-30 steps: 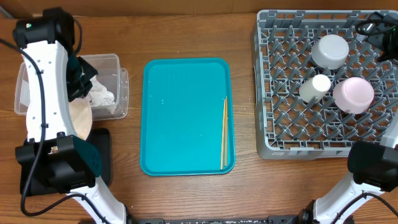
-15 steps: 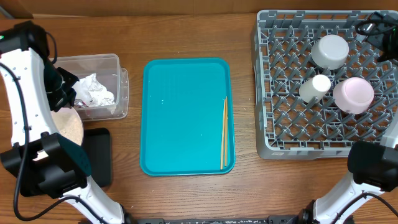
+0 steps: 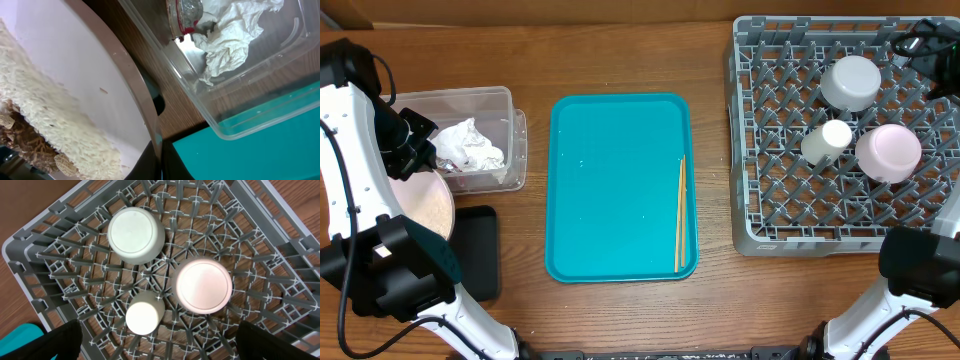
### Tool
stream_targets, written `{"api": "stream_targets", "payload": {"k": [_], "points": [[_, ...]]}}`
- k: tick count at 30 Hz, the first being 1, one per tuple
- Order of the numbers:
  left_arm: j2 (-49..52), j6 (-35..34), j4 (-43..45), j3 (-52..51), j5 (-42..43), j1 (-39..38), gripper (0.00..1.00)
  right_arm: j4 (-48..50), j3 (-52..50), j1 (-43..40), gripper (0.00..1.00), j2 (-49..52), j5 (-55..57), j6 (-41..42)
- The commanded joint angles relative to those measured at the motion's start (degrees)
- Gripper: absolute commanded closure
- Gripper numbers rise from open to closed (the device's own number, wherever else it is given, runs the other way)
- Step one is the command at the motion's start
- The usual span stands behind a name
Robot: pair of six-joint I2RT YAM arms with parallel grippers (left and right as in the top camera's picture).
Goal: Sort waste into correct bins and load items into the dishwasher
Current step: 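Tilt the white plate with the left gripper to dump scraps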
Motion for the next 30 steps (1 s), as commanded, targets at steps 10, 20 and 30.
{"api": "stream_targets", "payload": {"k": [10,20,30], "points": [[-0.83,2.27,2.93,-5.09,3.04,1.9,0.95,0.31,0.07,-0.04,0.0,0.0,-0.07,0.24],[-0.83,5.27,4.76,-5.88,8.15,2.45,0.96,0.33,0.09,-0.04,0.0,0.0,-0.09,0.24],[-0.83,8.94,3.93,-5.88,12.52,2.64,0.96,0.31,0.09,-0.04,0.0,0.0,-0.07,0.24]]}}
